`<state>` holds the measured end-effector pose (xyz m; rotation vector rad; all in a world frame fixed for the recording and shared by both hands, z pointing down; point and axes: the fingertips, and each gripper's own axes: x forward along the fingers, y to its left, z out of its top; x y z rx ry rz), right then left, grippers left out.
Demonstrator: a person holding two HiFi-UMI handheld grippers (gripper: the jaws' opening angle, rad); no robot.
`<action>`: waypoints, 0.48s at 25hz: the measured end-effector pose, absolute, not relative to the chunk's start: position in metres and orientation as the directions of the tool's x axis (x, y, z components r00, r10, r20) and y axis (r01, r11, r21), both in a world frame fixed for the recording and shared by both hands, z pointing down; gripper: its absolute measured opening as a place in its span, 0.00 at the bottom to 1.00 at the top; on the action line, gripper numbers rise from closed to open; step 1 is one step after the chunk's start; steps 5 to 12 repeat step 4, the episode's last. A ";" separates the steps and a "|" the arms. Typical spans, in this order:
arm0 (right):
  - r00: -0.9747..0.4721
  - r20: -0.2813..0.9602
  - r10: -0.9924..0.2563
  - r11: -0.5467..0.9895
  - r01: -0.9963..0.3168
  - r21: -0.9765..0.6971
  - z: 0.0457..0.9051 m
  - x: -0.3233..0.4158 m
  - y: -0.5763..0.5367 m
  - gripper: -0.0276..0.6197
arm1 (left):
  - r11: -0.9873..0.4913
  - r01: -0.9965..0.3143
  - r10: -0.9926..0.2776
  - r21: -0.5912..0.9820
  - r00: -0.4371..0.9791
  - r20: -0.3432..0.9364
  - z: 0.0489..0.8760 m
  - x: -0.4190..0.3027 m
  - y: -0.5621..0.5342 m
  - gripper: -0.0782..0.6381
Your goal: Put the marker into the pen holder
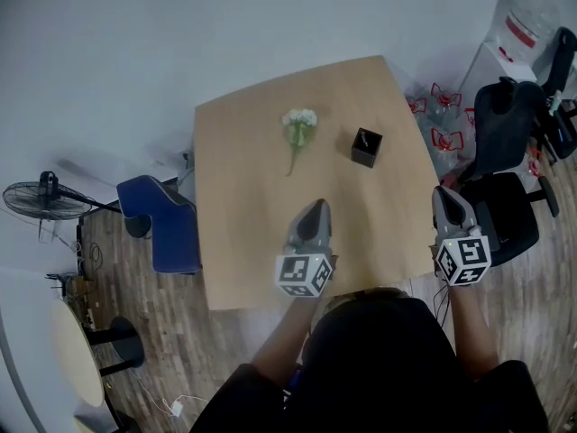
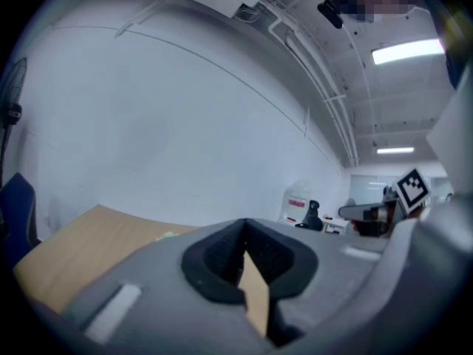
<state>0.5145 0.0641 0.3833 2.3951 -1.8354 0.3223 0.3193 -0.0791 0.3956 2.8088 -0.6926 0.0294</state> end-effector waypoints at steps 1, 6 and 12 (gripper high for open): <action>0.246 0.238 -0.939 -0.264 -0.964 -0.042 0.385 0.512 0.063 0.04 | -0.856 -0.459 -0.453 0.238 0.888 0.080 0.398 0.319 -0.080 0.11; 0.241 0.266 -0.933 -0.260 -0.965 -0.039 0.392 0.505 0.064 0.04 | -0.851 -0.459 -0.451 0.254 0.888 0.093 0.407 0.317 -0.080 0.11; 0.241 0.266 -0.933 -0.260 -0.965 -0.039 0.392 0.505 0.064 0.04 | -0.851 -0.459 -0.451 0.254 0.888 0.093 0.407 0.317 -0.080 0.11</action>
